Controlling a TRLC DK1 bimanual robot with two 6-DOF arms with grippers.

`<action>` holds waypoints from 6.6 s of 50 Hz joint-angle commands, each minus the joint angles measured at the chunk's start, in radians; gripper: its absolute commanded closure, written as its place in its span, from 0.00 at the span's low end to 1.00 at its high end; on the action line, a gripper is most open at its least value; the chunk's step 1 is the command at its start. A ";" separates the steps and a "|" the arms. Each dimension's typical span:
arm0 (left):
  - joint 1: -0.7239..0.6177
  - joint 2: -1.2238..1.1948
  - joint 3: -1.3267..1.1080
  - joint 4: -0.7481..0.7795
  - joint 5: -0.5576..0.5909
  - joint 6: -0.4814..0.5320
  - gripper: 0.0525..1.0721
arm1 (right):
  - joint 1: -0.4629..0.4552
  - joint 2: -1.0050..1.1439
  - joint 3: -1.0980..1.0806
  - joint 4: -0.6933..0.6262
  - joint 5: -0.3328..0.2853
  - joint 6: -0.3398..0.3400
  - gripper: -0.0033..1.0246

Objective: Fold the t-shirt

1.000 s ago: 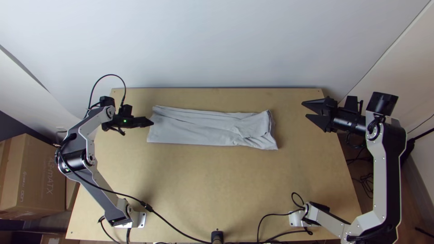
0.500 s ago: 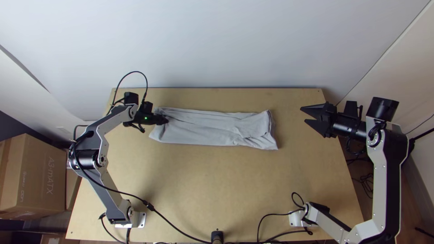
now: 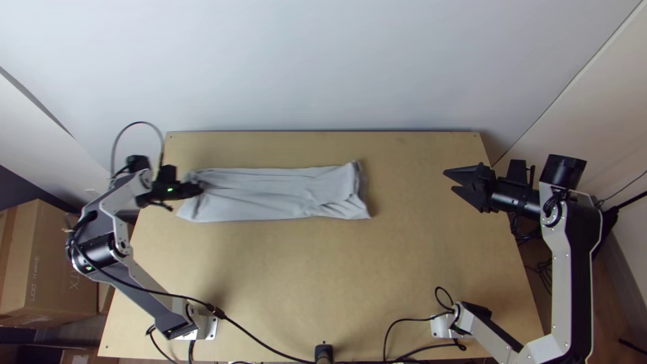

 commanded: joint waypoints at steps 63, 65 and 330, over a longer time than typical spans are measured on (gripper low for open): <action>-0.936 0.108 0.687 -0.603 -0.816 -0.314 0.98 | 0.104 -0.144 -0.265 0.071 0.352 -0.139 0.04; -0.961 0.138 0.727 -0.621 -0.830 -0.319 0.98 | 0.104 -0.155 -0.275 0.071 0.354 -0.139 0.04; -0.415 -0.334 0.706 -0.425 -0.583 -0.325 0.04 | 0.327 1.367 0.892 -0.123 0.006 -0.236 0.97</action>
